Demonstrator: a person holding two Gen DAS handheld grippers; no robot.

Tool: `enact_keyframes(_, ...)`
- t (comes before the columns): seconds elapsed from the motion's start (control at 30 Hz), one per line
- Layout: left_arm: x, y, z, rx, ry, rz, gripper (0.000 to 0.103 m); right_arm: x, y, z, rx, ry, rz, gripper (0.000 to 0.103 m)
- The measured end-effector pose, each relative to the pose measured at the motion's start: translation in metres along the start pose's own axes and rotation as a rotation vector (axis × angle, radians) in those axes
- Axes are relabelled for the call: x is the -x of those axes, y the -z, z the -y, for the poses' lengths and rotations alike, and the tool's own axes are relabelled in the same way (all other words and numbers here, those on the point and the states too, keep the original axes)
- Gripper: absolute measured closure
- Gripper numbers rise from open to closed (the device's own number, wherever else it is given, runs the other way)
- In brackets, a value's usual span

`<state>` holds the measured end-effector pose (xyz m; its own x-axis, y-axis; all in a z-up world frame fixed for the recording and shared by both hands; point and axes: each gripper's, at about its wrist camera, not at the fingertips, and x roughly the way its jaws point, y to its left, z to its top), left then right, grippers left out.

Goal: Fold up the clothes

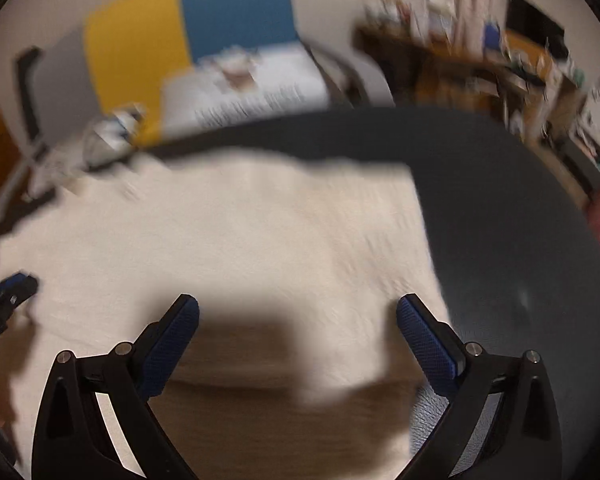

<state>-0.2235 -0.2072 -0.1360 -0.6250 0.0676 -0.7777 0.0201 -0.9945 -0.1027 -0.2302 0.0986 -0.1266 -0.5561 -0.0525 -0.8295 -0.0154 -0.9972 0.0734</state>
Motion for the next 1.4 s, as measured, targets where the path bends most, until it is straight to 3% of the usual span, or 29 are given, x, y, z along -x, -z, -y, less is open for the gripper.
enact_keyframes(0.23, 0.028, -0.004, -0.051, 0.179, 0.133, 0.071, 0.072, 0.013, -0.002, 0.004, 0.023, -0.063, 0.072, 0.0)
enact_keyframes(0.4, -0.003, -0.027, -0.085, 0.319, 0.275, -0.029, 0.069, 0.021, -0.03, -0.012, 0.059, -0.121, 0.123, 0.0)
enact_keyframes(0.5, -0.025, -0.035, -0.083, 0.327, 0.313, -0.086, 0.069, 0.008, -0.038, -0.025, 0.081, -0.117, 0.107, 0.0)
enact_keyframes(0.67, -0.031, -0.033, -0.053, 0.192, 0.299, -0.091, 0.072, -0.021, -0.03, -0.029, 0.073, -0.083, 0.046, 0.0)
enact_keyframes(0.7, -0.028, -0.032, -0.049, 0.173, 0.313, -0.087, 0.085, -0.018, -0.031, -0.03, 0.077, -0.084, 0.054, 0.0)
enact_keyframes(0.8, -0.018, -0.029, -0.041, 0.139, 0.296, -0.033, 0.094, -0.004, -0.033, -0.031, 0.068, -0.112, 0.079, 0.0)
enact_keyframes(0.9, -0.009, -0.026, -0.043, 0.144, 0.243, 0.003, 0.095, 0.01, -0.032, -0.035, 0.089, -0.138, 0.099, 0.0)
enact_keyframes(1.03, -0.015, -0.02, -0.054, 0.166, 0.133, -0.032, 0.094, -0.021, -0.027, -0.03, 0.094, -0.096, -0.018, 0.0)
enact_keyframes(1.1, -0.007, -0.021, -0.059, 0.202, 0.092, -0.025, 0.078, -0.018, -0.029, -0.035, 0.126, -0.081, -0.007, 0.0)
enact_keyframes(1.13, -0.002, -0.021, -0.061, 0.218, 0.075, -0.013, 0.078, -0.014, -0.03, -0.035, 0.121, -0.089, -0.004, 0.0)
enact_keyframes(1.23, 0.023, -0.019, -0.062, 0.269, 0.13, 0.052, 0.076, 0.013, -0.025, -0.035, 0.086, -0.164, 0.052, 0.0)
enact_keyframes(1.3, 0.032, -0.011, -0.058, 0.255, 0.14, 0.048, 0.076, 0.023, -0.016, -0.041, 0.1, -0.198, 0.06, 0.0)
enact_keyframes(1.4, 0.044, 0.001, -0.052, 0.23, 0.144, 0.036, 0.075, 0.006, -0.001, -0.055, 0.151, -0.188, -0.029, 0.0)
